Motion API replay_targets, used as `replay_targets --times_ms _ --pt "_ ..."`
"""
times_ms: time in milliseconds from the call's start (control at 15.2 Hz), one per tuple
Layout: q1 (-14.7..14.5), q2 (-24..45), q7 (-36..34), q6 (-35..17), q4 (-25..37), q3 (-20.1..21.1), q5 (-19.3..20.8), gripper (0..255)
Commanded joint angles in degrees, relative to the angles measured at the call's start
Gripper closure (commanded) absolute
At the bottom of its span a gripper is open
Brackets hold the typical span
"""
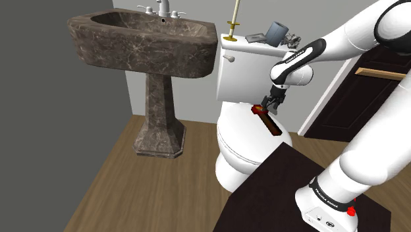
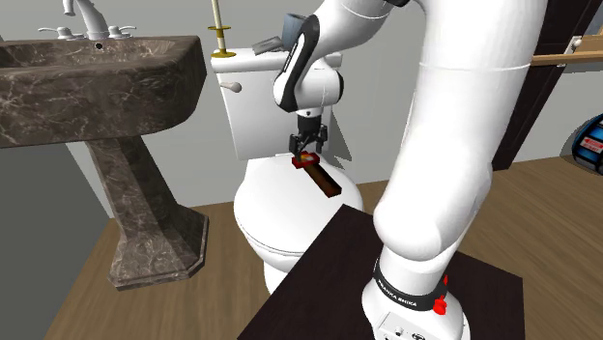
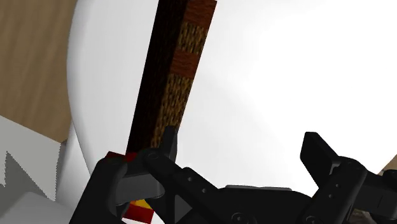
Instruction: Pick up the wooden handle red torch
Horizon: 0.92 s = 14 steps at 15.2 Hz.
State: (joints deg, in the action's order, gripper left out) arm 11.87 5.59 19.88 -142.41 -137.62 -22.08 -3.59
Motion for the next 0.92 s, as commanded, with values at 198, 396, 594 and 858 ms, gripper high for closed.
replay_targets --times_ms 198,396,594,858 --pt "3.51 10.35 4.58 -4.28 5.65 -0.01 -6.34 0" --pt "6.45 16.62 6.82 -6.02 10.01 0.99 -9.87 0" --pt "7.33 18.65 7.60 -7.34 10.66 1.82 -11.05 0" --pt "8.40 21.48 8.78 -9.61 11.14 3.24 -12.76 0"
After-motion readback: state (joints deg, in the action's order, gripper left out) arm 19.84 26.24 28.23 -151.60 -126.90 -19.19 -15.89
